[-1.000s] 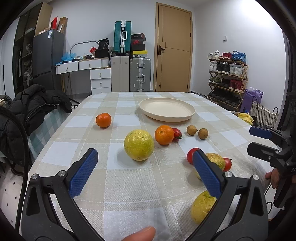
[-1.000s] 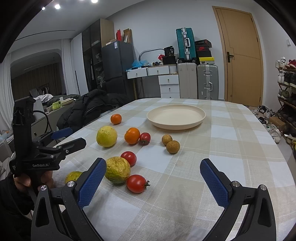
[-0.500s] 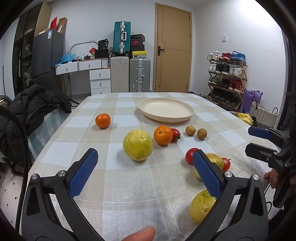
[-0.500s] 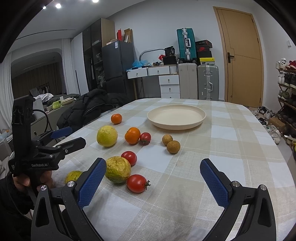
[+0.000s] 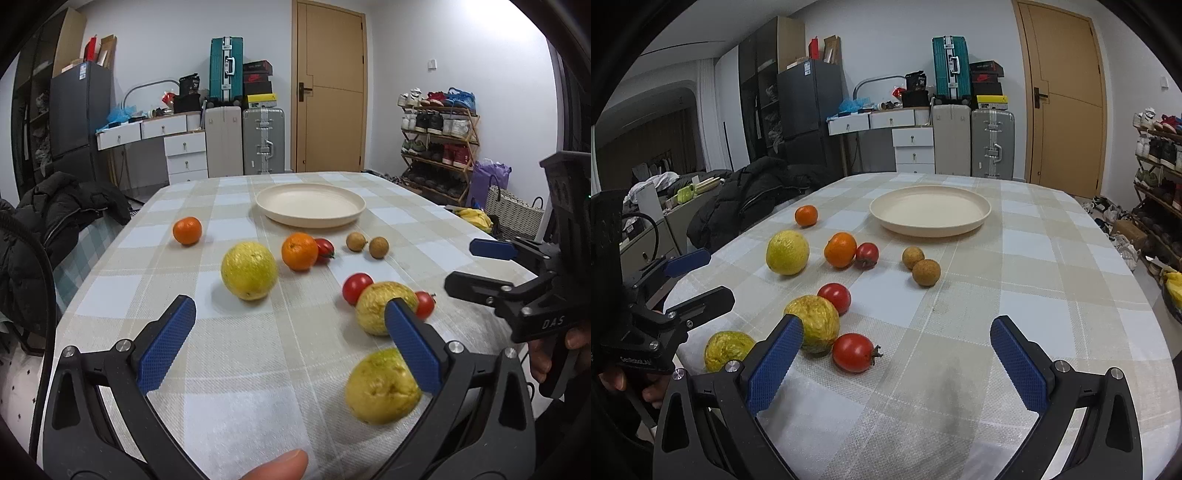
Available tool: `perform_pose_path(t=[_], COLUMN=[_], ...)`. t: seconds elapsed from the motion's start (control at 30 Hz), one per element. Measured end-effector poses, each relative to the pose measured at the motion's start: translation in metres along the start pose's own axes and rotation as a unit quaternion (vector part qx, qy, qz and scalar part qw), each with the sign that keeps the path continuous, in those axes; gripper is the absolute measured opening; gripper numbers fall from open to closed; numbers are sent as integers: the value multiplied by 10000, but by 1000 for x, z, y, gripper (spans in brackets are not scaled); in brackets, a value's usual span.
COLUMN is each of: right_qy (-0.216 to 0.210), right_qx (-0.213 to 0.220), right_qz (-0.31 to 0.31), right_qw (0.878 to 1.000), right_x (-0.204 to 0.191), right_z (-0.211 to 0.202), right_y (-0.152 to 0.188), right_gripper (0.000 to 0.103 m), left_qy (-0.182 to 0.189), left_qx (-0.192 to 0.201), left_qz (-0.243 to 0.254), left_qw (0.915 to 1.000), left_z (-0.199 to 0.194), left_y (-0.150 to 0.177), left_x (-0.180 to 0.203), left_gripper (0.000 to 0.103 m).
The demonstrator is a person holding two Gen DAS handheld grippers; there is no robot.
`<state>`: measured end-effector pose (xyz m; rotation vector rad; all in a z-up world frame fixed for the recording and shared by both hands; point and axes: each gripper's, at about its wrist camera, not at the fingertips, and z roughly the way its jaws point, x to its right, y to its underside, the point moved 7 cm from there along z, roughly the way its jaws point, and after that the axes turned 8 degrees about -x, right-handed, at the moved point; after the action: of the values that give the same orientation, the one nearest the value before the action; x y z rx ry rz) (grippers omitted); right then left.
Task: Organize fruits
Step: 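Grasp the large yellow-green fruit with the left tool while the right tool moves to a red tomato, then close the right tool on the red tomato and lift it while the left tool holds the yellow fruit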
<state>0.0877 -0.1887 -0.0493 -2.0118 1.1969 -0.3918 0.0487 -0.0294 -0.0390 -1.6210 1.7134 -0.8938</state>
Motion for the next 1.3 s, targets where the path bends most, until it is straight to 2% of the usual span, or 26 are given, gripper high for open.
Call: perform_pose_path(t=[0.1, 0.27, 0.4, 0.47, 0.53, 0.6, 0.67, 0.87, 0.97, 1.03, 1.1, 1.2, 1.3], right_qy=[168, 39, -95, -75, -143, -206, -206, -298, -309, -306, -272, -295, -267], right_qx=[-219, -644, -801, -861, -945, -1031, -1053, -1045, -1034, -1016, -1004, -987, -968], right_qz=[-128, -15, -62, -135, -161, -164, -223, -383, -473, -503, -531, -536, -589], right_qw=[9995, 9979, 9967, 9962, 9953, 9943, 9940, 9933, 9930, 9931, 9932, 9932, 9932], right_x=[-3, 1, -3, -6, -9, -11, -12, -22, -26, -28, -29, -30, -30], right_z=[7, 22, 27, 30, 32, 36, 38, 37, 39, 40, 41, 40, 41], right_y=[4, 14, 18, 20, 22, 23, 24, 24, 23, 22, 22, 22, 23], right_gripper=[103, 103, 102, 98, 84, 76, 75, 68, 59, 55, 52, 46, 42], left_qy=[212, 360, 548, 597, 651, 686, 749, 966, 1006, 1018, 1023, 1023, 1027], left_qx=[-157, -415, -512, -529, -554, -607, -650, -766, -858, -877, -896, -962, -973], left_qz=[41, 163, 207, 268, 345, 463, 563, 775, 873, 989, 1049, 1132, 1148], left_qw=[9996, 9984, 9970, 9965, 9957, 9947, 9935, 9893, 9874, 9860, 9851, 9836, 9833], left_z=[0, 5, 7, 7, 7, 8, 9, 11, 15, 16, 17, 20, 21], left_y=[5, 14, 19, 20, 21, 23, 26, 32, 36, 38, 40, 43, 43], left_x=[6, 13, 16, 19, 22, 27, 31, 40, 43, 46, 48, 51, 52], left_gripper=[102, 102, 102, 102, 102, 102, 100, 85, 79, 69, 65, 49, 47])
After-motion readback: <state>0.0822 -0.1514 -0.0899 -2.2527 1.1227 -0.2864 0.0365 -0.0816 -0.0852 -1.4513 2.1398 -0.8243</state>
